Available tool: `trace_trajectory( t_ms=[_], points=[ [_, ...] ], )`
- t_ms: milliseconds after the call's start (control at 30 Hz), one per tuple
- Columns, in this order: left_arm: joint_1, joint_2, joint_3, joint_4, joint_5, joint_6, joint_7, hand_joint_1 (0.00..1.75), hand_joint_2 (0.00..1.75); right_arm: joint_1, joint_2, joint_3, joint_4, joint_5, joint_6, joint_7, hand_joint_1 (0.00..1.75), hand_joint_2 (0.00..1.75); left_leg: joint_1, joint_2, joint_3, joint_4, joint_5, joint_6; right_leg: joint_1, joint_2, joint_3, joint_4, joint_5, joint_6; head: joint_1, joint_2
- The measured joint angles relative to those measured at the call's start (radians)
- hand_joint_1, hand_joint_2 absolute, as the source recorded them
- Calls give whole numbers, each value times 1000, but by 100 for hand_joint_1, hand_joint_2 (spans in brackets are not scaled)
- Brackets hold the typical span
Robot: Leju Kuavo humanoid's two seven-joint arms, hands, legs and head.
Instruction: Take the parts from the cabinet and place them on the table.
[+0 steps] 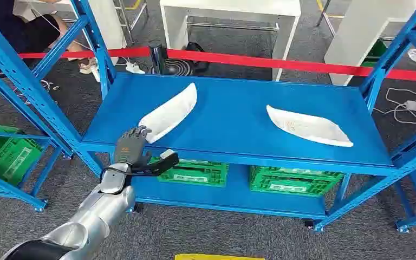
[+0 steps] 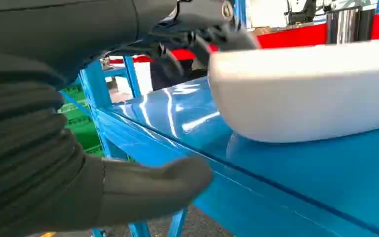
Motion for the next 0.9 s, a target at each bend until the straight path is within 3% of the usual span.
trace_trajectory(
  t_ms=[533, 900],
  points=[
    [12, 4, 14, 0, 0, 26, -17, 175, 175, 1, 0, 9, 0, 3, 2, 0, 0, 0, 0, 0, 0, 0, 0, 0, 0, 0, 0, 1, 0, 0, 0, 0],
    [14, 8, 24, 0, 9, 34, -87, 175, 175, 0, -1, 16, 0, 6, 6, -2, 0, 0, 0, 0, 0, 0, 0, 0, 0, 0, 0, 1, 0, 0, 0, 0]
  ],
)
